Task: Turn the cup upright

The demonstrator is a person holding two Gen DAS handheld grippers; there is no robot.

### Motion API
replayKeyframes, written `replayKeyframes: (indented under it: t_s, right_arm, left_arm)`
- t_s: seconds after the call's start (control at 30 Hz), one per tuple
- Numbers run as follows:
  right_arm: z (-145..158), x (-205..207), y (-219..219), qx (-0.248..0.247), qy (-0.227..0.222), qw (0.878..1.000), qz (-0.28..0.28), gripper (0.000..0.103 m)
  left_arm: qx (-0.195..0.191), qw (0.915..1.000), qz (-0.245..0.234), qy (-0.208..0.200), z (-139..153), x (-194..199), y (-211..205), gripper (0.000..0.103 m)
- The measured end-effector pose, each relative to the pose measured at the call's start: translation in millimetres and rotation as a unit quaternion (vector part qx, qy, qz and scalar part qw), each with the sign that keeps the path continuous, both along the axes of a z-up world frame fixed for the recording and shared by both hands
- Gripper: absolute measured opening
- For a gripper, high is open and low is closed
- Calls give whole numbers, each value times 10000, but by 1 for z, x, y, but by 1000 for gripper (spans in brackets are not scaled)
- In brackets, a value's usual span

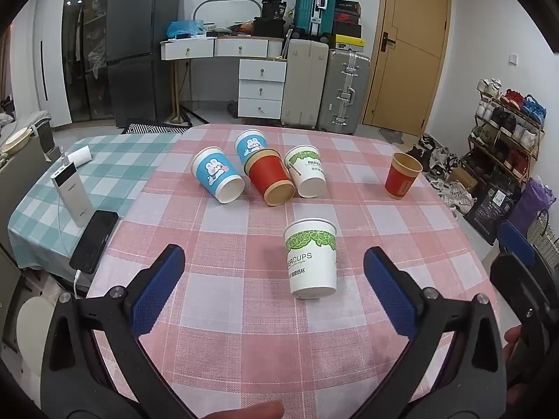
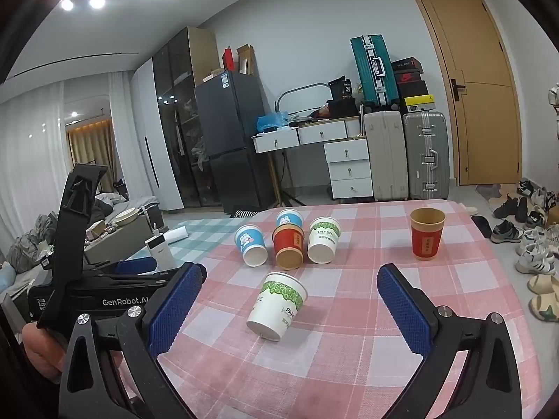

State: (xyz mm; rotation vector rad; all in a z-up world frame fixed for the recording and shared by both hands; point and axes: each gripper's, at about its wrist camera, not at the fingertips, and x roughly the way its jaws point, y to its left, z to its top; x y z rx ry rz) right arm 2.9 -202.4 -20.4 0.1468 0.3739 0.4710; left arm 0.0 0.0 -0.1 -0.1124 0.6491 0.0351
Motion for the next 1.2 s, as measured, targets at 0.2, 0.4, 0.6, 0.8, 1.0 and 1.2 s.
replayKeyframes:
  t_s: [0.2, 0.4, 0.6, 0.8, 1.0, 1.2]
  right_arm:
    - [0, 0, -1, 17, 7, 10000, -4, 103]
    - [0, -1, -2, 38, 31, 10000, 7, 103]
    - [-1, 0, -4, 38, 40, 10000, 1, 103]
    - [-1, -1, -5, 53, 41, 10000, -6, 103]
    - [-1, -4, -3, 66, 25, 10000, -24, 103]
    - [-1, -4, -4, 73, 23, 10000, -30, 103]
  left_arm:
    - [-29, 10000, 4, 20, 0, 0, 0, 102]
    - [-10, 10000, 9, 17, 0, 0, 0, 102]
    - [-4, 10000, 4, 22, 0, 0, 0, 102]
    - [-8, 10000, 7, 23, 0, 0, 0, 102]
    - [-6, 10000, -1, 27, 0, 0, 0, 102]
    - [-15, 10000, 0, 26, 0, 0, 0, 102]
